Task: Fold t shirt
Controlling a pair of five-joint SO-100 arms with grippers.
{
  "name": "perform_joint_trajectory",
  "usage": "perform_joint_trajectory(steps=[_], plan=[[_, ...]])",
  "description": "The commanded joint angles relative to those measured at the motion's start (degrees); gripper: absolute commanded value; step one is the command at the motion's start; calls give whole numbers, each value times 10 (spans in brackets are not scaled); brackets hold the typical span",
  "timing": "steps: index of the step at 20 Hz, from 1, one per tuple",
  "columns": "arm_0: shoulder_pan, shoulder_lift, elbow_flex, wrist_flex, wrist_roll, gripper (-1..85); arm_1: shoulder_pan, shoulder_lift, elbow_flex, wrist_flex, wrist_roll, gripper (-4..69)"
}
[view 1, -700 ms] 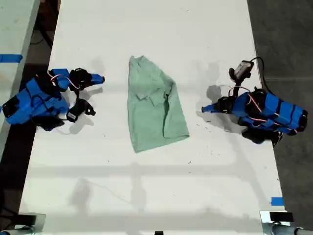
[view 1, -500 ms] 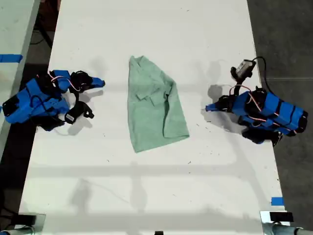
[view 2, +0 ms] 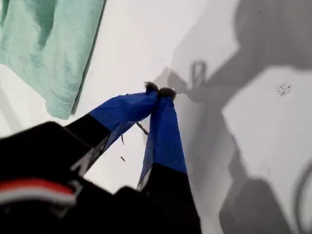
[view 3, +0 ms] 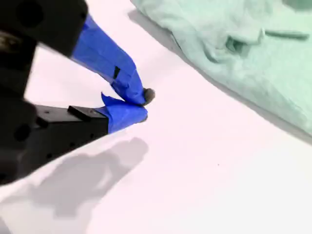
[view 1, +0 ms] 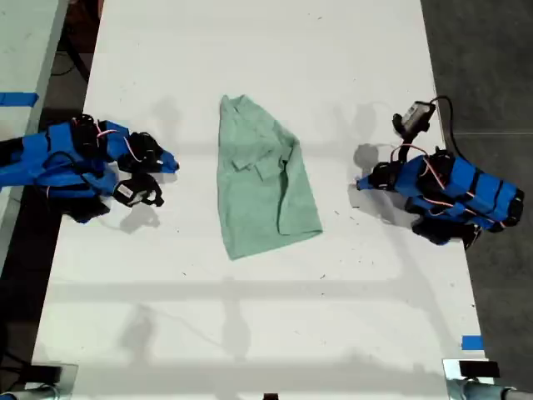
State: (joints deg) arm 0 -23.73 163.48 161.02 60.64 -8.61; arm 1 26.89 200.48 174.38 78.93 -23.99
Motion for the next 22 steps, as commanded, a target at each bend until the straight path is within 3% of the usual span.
perform_joint_trajectory(steps=[1,3,4,11,22], plan=[[53,-335,-289,2,-5,-3,3,5,25,1,-8,1],[91,-467,-401,-26,4,189,-1,5,25,1,-7,1],[114,-524,-454,-25,-6,217,-3,5,25,1,-7,1],[222,-728,-626,-26,-142,236,-5,5,25,1,-9,1],[250,-783,-699,18,-157,193,-7,5,25,1,-10,1]])
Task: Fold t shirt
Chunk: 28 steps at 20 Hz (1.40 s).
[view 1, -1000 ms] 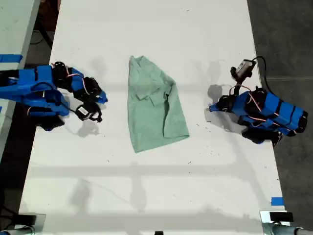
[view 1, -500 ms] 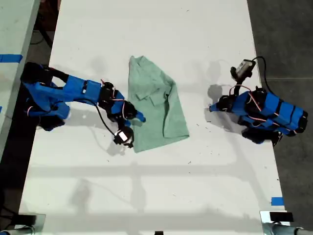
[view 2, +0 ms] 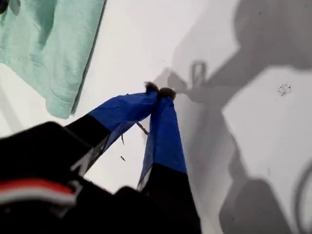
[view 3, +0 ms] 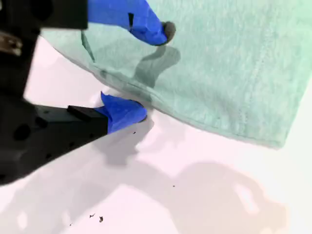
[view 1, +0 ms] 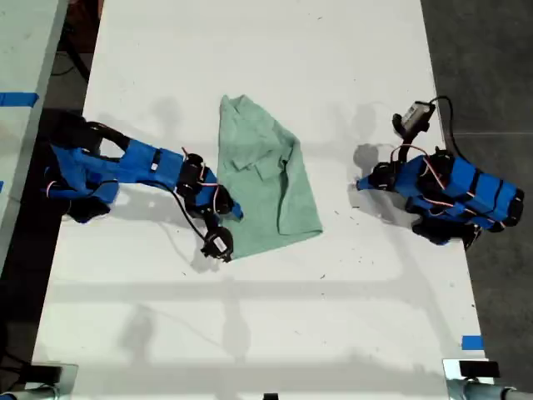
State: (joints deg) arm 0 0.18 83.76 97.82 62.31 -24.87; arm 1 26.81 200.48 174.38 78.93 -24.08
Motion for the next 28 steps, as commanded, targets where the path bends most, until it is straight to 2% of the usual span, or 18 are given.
perform_joint_trajectory(steps=[1,3,4,5,6,9,14,18,20,23,26,27,28], plan=[[9,8,-67,1,10,190,-6,5,25,1,-9,1],[4,-25,-68,-7,20,184,-6,5,25,1,-9,1],[4,-44,-73,-11,23,140,-6,5,25,1,-9,1],[4,-57,-76,-11,21,17,-6,5,25,1,-9,1],[4,-62,-76,-11,18,-3,-6,5,25,1,-9,1],[7,-61,-97,21,25,-3,-6,5,25,1,-10,1],[7,-48,-178,163,90,-3,-5,5,25,1,-10,1],[2,34,-189,209,117,-3,-4,5,25,1,-10,1],[-13,32,-232,206,155,-3,-3,5,25,1,-11,1],[-35,-79,-392,184,246,-3,-2,5,25,1,-11,1],[-53,-131,-421,103,295,-3,-3,5,25,1,-11,1],[-56,-143,-421,80,308,29,-3,5,25,1,-11,1],[-56,-156,-420,54,324,172,-3,5,25,1,-11,1]])
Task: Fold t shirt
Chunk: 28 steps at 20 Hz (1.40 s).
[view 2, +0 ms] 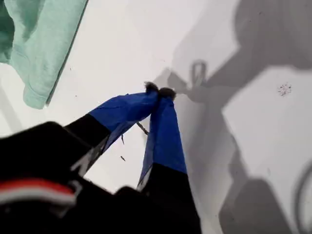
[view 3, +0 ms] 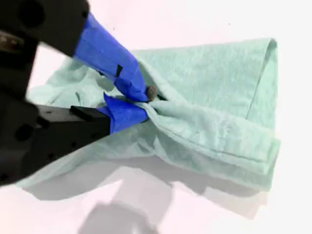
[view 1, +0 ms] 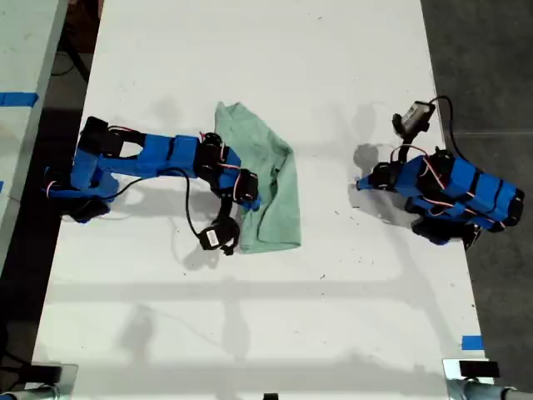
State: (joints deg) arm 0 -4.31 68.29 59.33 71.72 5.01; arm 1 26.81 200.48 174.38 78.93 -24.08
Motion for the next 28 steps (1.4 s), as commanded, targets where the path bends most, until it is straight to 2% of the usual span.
perform_joint_trajectory(steps=[1,2,6,9,10,12,13,15,18,20,21,23,26,28], plan=[[-13,-14,-35,-62,37,286,-3,5,25,1,-11,1],[-16,-21,-35,-70,40,360,-3,5,25,1,-12,1],[-32,35,-16,-65,44,215,-4,5,25,1,-12,1],[-66,152,9,-9,38,203,-4,5,25,1,-13,1],[-87,206,33,11,33,87,-4,5,25,1,-13,1],[-124,322,109,28,62,28,-4,5,25,1,-13,1],[-135,382,163,21,85,21,-4,5,25,1,-13,1],[-168,522,331,-11,91,10,-4,5,25,1,-13,1],[-230,837,705,-169,91,-3,-4,5,25,1,-13,1],[-254,1069,932,-244,91,-3,-3,5,25,1,-13,1],[-254,1177,1024,-259,87,-3,-3,5,25,1,-13,1],[-240,1381,1196,-250,55,-3,-1,5,25,0,-15,1],[-228,1354,1295,-286,-19,25,3,5,25,-2,-17,1],[-231,1378,1295,-232,-26,60,2,5,25,-1,-16,1]])
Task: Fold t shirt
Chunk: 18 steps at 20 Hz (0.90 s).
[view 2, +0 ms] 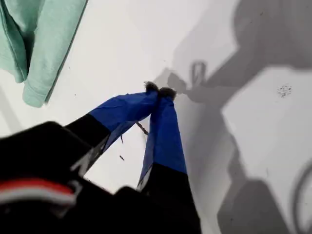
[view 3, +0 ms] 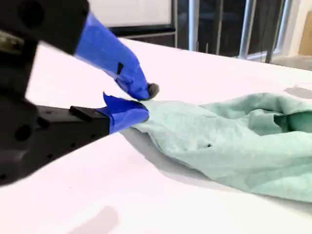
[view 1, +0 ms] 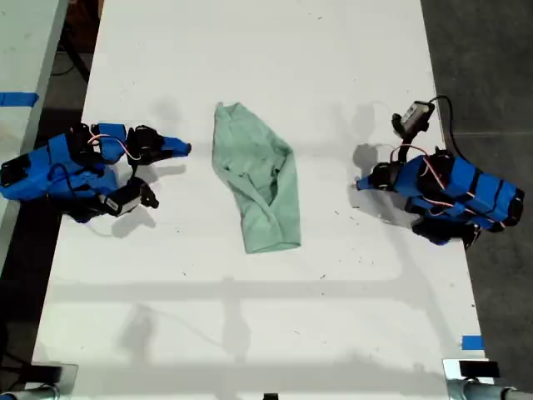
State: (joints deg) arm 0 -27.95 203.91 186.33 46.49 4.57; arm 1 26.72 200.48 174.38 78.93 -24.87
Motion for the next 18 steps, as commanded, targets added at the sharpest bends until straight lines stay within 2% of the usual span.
perform_joint_trajectory(steps=[1,2,3,4,8,18], plan=[[-8,21,25,61,-24,62,2,5,25,-1,-7,1],[-35,10,25,115,5,69,4,5,25,-2,-8,1],[-54,1,25,115,95,72,4,5,25,-2,-8,1],[-62,19,25,112,142,74,1,5,25,-2,-6,1],[-88,18,25,112,247,79,-2,5,25,-2,-5,1],[-82,18,25,112,249,79,-4,5,25,-1,-2,1]])
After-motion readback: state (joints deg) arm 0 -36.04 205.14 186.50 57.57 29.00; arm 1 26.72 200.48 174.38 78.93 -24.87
